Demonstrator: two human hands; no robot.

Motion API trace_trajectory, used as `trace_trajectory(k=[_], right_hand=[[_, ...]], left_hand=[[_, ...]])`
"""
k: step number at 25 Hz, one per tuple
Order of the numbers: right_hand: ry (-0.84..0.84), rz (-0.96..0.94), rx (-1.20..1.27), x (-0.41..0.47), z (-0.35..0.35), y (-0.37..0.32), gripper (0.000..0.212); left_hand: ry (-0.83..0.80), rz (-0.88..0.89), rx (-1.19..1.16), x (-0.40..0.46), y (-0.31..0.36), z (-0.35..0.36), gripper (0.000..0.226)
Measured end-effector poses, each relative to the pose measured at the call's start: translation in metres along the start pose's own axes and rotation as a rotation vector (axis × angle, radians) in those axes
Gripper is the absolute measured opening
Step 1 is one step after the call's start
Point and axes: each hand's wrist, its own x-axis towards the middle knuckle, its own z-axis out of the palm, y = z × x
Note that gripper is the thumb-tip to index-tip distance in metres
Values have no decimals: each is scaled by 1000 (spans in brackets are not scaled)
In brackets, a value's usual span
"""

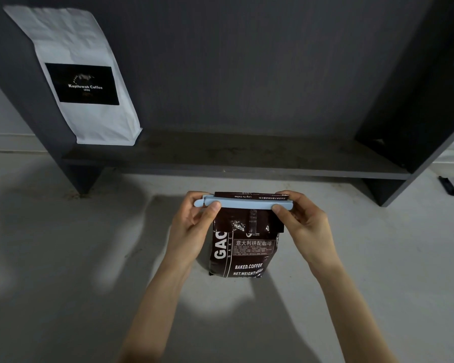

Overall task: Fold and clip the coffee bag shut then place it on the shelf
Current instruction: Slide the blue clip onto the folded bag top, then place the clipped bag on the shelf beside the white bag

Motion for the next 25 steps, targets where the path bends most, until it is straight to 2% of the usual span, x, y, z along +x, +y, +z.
trace_trajectory(k=[8,14,19,25], right_hand=[[1,-10,21,-1,3,3,24],[-27,30,91,-3,3,16,33],[-66,84,-37,-4,3,38,28],[-45,188,-21,-6,2,53,16]], left_hand=[[5,15,-21,-1,0,2,6],[-112,-7,-35,-2,-6,-3,34],[-208,-57,87,-4,-21,-7,43],[-286,-172,191,-8,-47,-20,28]])
